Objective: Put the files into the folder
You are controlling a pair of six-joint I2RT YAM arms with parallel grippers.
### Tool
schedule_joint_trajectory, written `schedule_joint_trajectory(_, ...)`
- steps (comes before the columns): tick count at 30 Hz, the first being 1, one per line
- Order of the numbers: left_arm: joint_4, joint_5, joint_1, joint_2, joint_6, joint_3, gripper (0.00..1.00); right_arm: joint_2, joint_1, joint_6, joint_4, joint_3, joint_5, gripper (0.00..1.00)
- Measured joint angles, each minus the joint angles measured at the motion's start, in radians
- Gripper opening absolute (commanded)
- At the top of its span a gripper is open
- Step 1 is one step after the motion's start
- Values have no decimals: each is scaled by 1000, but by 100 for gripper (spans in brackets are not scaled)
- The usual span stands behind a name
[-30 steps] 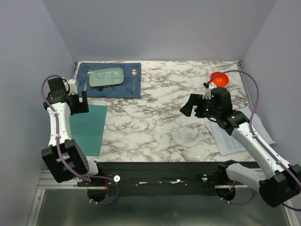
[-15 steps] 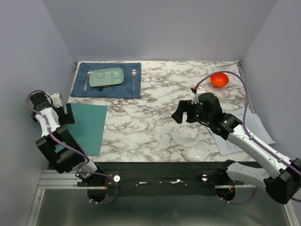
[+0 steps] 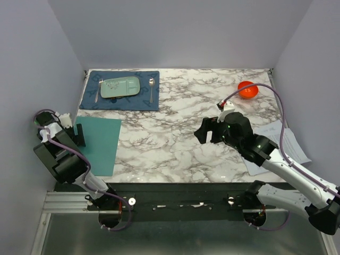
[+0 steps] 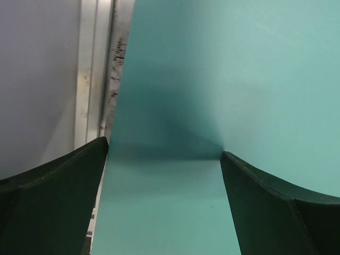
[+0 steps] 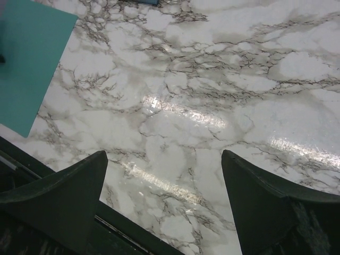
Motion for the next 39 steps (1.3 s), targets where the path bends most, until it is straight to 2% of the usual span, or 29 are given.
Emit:
schedule_joint_trajectory(6,42,21,2,19,16,-43,99,-43,26,12,-13,0,48,94)
schedule_joint_trajectory(13,23,92,-6,-60,40,-119,99,-30,28,29,-18,0,67,93)
schedule_joint_trajectory(20,-56,122,-134,-179,54,-186,99,20,31,74,-13,-23,65,91)
schedule_joint_trajectory(25,-69,121,-248,-196,64,-191,99,76,40,127,29,-72,39,89)
schedule_joint_trajectory(33,-80,121,-402,-155,72,-191,99,324,117,237,196,-109,-61,88)
schedule_joint_trajectory(39,-125,143,-488,-106,80,-144,99,561,163,306,302,-44,-136,88)
